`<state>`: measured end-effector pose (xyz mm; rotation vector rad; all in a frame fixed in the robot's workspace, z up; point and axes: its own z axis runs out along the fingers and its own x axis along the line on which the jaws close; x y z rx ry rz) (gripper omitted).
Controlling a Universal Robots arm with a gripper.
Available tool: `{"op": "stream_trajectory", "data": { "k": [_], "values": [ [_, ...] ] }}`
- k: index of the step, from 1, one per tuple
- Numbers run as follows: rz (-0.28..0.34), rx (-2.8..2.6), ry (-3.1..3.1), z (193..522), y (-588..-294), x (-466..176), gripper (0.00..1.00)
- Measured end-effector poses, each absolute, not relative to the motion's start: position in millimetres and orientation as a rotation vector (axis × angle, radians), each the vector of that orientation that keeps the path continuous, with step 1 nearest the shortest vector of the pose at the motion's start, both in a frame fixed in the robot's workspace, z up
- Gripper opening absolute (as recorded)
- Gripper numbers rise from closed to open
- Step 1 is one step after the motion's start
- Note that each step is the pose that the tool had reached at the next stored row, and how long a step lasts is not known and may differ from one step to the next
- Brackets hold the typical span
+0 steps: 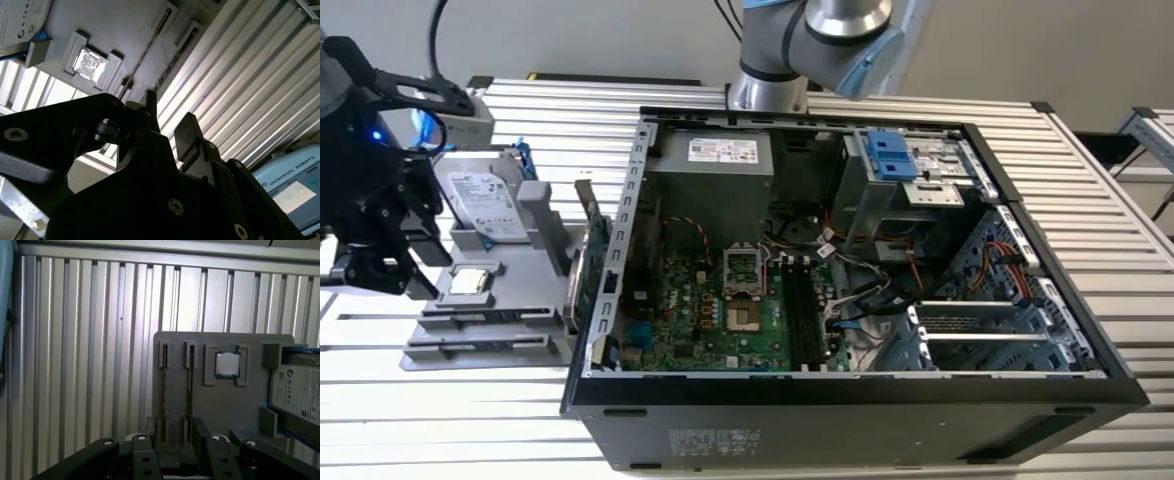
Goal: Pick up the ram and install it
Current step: 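Pick up the ram and move it above insertion slot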
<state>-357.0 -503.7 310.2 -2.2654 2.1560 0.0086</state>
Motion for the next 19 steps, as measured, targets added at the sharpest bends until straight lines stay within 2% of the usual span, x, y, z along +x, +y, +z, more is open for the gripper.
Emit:
{"op": "stream_trajectory", "data": {
  "k": [19],
  "values": [
    [0.011, -2.266, 2.157, 300.0, -503.6, -357.0, 1.0]
  ]
}}
